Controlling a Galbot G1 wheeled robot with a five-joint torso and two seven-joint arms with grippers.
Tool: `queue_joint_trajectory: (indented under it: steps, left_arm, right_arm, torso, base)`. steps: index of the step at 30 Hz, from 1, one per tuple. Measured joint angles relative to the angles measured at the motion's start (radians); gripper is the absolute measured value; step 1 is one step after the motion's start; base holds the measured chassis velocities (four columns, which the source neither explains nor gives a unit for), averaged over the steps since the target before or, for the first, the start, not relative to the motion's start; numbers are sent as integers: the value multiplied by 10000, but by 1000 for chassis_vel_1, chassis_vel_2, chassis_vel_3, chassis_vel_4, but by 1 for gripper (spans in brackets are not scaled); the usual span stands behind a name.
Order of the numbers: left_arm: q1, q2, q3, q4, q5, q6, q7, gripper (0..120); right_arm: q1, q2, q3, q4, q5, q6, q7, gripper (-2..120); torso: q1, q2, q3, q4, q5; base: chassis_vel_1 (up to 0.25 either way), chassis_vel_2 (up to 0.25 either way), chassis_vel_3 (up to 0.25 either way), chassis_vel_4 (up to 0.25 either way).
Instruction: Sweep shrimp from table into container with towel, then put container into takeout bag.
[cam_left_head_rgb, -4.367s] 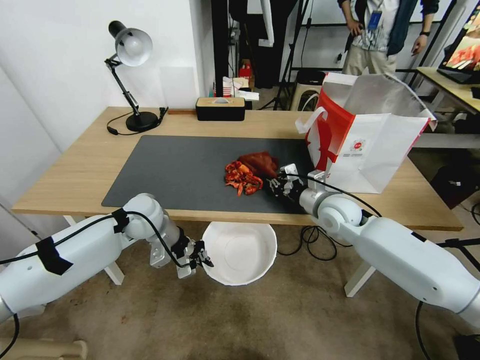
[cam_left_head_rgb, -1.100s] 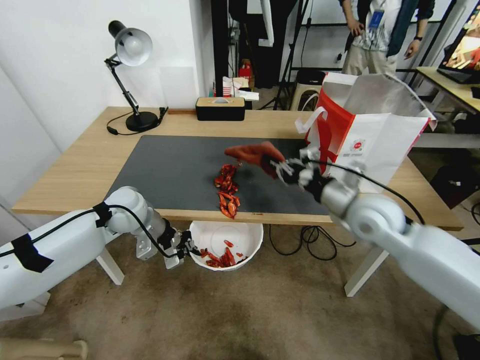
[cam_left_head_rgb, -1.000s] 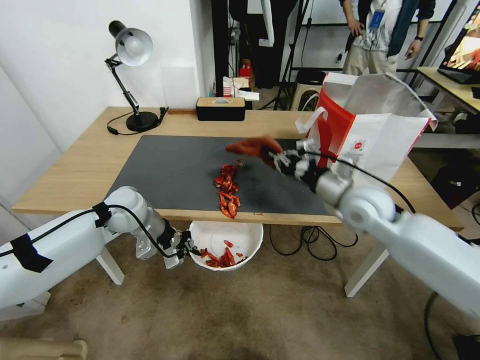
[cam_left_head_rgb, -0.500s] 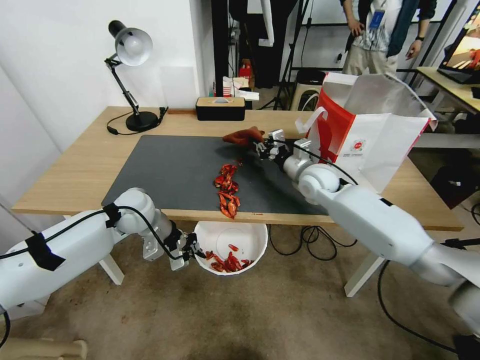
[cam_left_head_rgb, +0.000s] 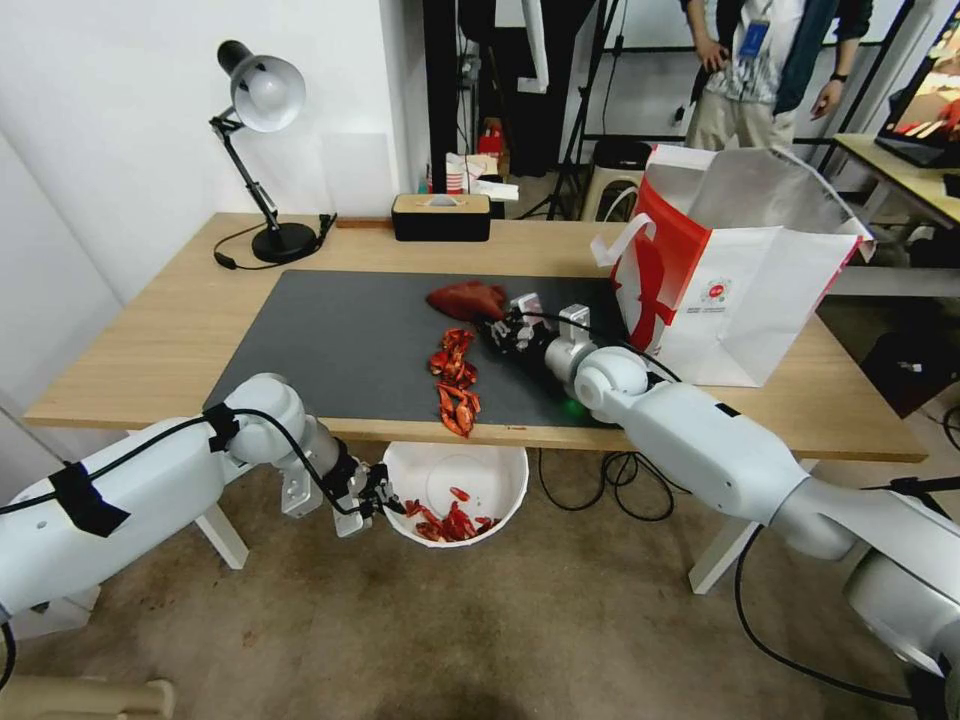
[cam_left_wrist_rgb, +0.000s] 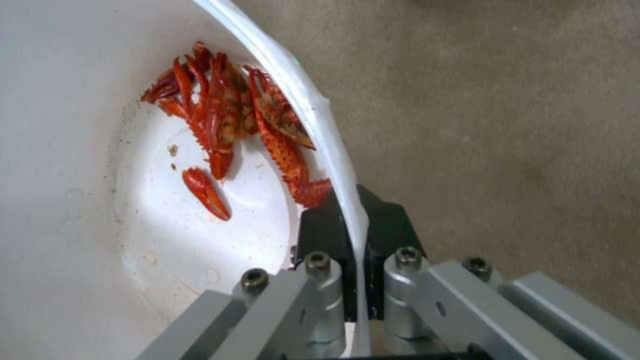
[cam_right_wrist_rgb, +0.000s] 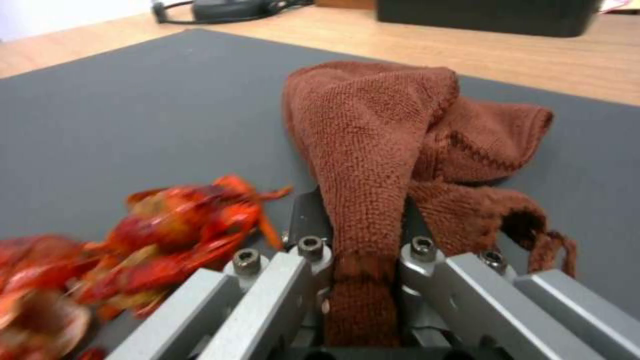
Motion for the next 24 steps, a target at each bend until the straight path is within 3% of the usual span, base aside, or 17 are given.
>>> queue_joint_trajectory:
  steps: [11,24]
  left_arm:
    - [-123,365,-47,-87,-136,-62,-25,0]
    - [-127,399,-142,-218,-172,-45,-65,0]
  right_arm:
    - [15,-1030,-573,1000,242,94,-797,4]
    - [-169,-2283,-828,1894,403,72,-1742,4]
  torso:
    - [0,0,0,3,1]
    - [-1,0,-1,0,2]
  base:
    - [0,0,0,0]
    - [0,0,0,0]
